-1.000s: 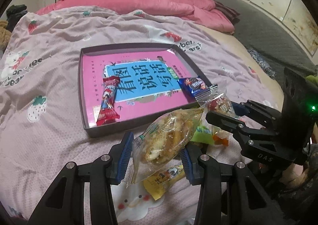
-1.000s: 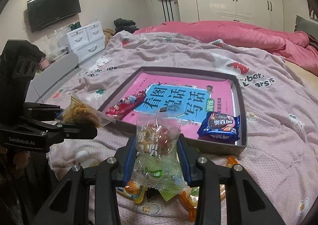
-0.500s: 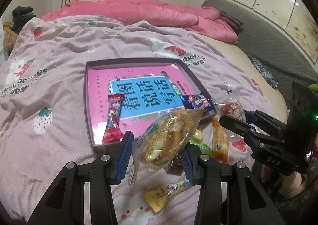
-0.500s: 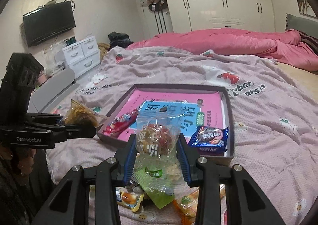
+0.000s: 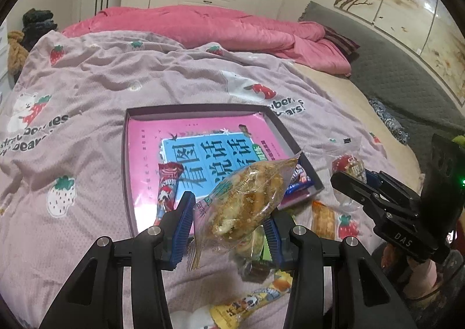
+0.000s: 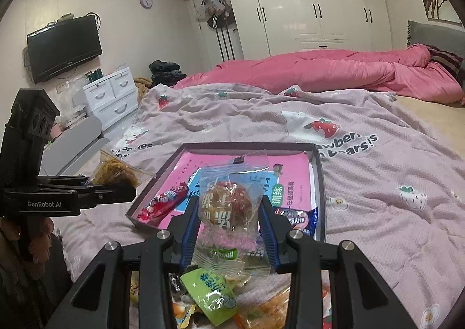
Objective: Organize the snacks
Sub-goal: 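Lift the clear pastry bag with the left tool while the right tool carries the nut bag toward the tray, then lower the pastry bag into the tray with the left tool while the right tool lowers the nut bag there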
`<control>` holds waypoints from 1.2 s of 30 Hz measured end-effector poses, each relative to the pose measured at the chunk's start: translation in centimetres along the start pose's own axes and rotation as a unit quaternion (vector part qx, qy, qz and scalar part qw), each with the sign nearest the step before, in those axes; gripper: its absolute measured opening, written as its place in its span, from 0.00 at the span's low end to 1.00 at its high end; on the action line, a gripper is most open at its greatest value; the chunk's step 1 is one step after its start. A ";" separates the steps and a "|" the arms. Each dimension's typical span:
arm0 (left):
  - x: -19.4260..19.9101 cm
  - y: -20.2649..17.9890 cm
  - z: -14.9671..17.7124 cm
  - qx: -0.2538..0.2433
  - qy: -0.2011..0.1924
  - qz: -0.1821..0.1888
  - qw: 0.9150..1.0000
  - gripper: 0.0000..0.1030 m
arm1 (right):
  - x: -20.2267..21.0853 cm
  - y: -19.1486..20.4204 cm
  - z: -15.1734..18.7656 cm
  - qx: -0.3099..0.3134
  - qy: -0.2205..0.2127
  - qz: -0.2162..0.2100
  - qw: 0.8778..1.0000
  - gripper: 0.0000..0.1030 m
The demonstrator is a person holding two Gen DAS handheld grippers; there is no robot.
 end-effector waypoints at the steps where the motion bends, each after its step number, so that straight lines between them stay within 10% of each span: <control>1: -0.1 -0.1 -0.1 0.000 0.000 0.001 1.000 0.45 | -0.1 -0.1 -0.1 0.001 -0.001 0.000 1.000 0.39; 36: -7.7 1.0 -1.8 0.029 0.020 -0.042 0.998 0.46 | -5.4 -4.3 -0.8 -0.035 0.018 0.006 0.999 0.39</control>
Point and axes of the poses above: each gripper's, at about its wrist camera, not at the fingertips, and x roughly against the way its jaws point, y to its left, z to its underside, the point moved 4 cm from there along -x, roughly the way its jaws point, and after that the axes turned 14 degrees about x, right-handed, at the moved point
